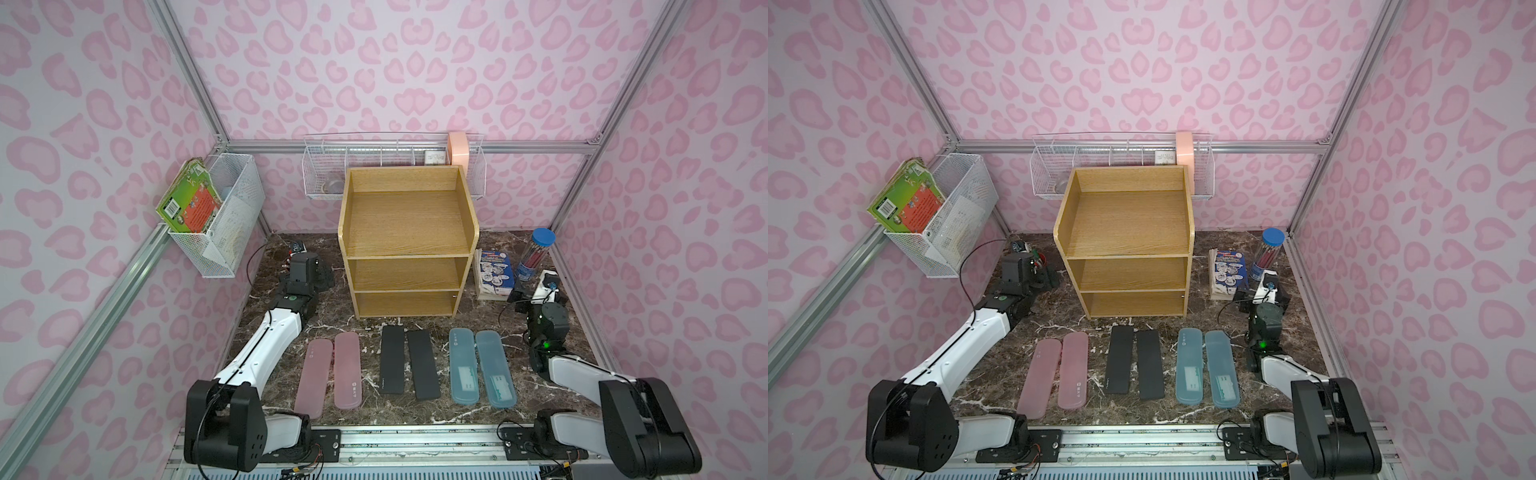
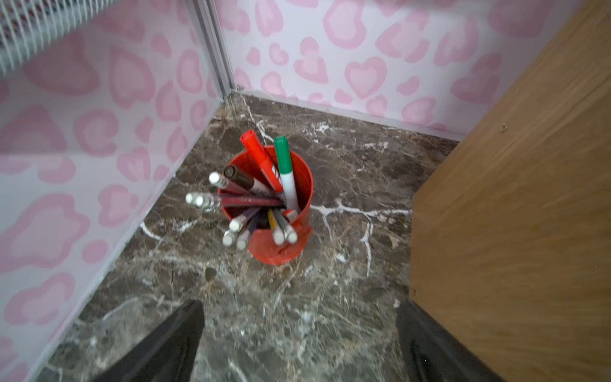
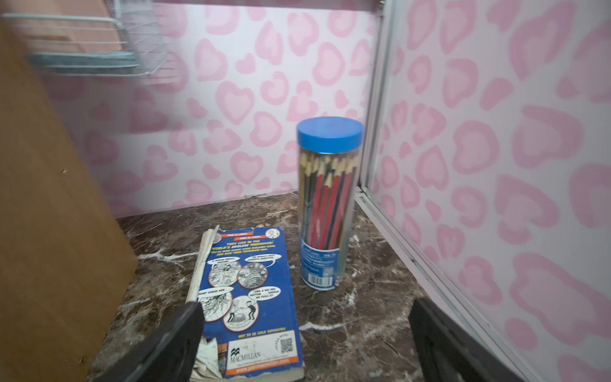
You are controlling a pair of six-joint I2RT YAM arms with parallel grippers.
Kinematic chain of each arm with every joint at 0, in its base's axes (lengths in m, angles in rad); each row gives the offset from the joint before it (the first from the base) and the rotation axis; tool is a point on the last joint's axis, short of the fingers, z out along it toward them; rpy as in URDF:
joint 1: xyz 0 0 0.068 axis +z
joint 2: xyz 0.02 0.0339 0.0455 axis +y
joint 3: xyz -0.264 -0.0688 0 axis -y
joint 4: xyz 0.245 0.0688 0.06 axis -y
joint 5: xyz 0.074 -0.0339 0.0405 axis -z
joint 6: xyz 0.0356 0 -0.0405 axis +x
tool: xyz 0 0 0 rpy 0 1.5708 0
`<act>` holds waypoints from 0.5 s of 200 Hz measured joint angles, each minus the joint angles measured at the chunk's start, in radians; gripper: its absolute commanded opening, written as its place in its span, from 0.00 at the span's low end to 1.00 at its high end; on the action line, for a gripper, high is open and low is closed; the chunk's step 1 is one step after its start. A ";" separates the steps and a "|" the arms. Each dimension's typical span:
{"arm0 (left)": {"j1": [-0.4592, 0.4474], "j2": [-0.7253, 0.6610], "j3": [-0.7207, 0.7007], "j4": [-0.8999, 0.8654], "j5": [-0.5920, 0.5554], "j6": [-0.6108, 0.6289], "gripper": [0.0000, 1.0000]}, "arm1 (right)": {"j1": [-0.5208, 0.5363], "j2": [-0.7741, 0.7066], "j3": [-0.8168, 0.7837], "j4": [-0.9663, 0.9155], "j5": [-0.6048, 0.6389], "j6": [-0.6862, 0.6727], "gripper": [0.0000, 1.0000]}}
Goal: Place the pencil cases on the shelf according to color
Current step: Pick up the pencil case from the center of the board.
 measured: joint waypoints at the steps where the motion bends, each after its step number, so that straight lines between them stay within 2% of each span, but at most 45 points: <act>1: 0.000 -0.003 0.002 -0.007 0.002 -0.004 0.99 | -0.002 -0.006 0.002 -0.007 -0.002 0.005 1.00; 18: 0.000 -0.053 0.025 -0.137 0.047 -0.085 0.99 | -0.029 -0.091 0.067 -0.170 -0.031 0.089 1.00; 38: 0.000 -0.087 0.072 -0.287 0.132 -0.156 0.99 | -0.001 -0.147 0.156 -0.371 -0.058 0.129 1.00; 67: -0.008 -0.124 0.139 -0.463 0.251 -0.199 0.99 | 0.121 -0.186 0.261 -0.671 -0.047 0.169 1.00; 100: -0.015 -0.182 0.146 -0.594 0.351 -0.192 0.99 | 0.286 -0.166 0.383 -0.980 0.000 0.249 1.00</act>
